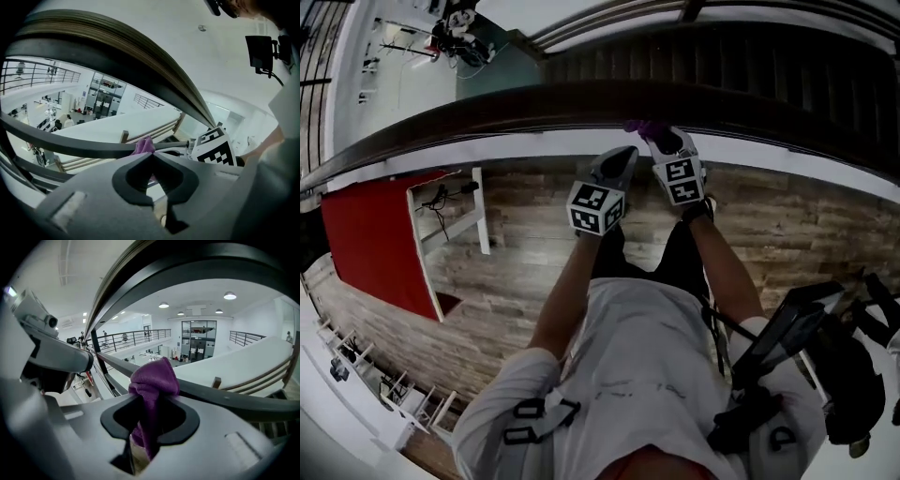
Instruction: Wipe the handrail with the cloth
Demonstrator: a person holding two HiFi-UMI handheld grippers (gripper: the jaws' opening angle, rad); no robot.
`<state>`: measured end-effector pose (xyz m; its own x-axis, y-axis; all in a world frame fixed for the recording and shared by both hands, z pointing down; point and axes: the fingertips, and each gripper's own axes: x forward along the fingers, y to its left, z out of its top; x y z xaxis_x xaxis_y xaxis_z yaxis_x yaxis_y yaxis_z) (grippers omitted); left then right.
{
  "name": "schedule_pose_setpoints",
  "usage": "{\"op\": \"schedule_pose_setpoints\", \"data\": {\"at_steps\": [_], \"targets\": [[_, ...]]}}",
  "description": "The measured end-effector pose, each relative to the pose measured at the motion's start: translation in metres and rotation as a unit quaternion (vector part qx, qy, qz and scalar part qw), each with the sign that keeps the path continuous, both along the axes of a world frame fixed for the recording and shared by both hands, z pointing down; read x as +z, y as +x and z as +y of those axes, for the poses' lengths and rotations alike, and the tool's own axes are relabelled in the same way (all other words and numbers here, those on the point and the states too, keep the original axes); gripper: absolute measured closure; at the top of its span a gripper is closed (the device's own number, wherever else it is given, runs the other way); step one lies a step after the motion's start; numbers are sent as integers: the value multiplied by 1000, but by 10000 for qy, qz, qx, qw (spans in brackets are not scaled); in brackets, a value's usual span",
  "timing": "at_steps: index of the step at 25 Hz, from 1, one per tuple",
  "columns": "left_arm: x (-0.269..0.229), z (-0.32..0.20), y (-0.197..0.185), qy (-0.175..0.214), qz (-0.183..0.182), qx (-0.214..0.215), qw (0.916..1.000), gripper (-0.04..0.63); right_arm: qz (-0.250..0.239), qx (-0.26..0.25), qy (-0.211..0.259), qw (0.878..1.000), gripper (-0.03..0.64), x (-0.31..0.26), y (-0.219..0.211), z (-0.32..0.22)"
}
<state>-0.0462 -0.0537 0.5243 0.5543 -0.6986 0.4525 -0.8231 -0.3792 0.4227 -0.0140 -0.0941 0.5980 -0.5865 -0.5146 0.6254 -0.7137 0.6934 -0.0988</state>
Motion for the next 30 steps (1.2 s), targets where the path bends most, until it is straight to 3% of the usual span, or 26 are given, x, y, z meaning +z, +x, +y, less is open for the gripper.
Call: {"op": "schedule_pose_setpoints", "data": {"at_steps": [8,19,30], "targets": [[-1,-12,97,0,11,882,9961,594,205,1060,-11,9941,515,12,129,-14],[11,-12,240,-91,112,1963,9804,594,332,2130,-33,9765,515,17,291,-30],[33,-21,380,-107,338,2552,9662,594,439,2733,170,9608,515,17,444,-46]]}}
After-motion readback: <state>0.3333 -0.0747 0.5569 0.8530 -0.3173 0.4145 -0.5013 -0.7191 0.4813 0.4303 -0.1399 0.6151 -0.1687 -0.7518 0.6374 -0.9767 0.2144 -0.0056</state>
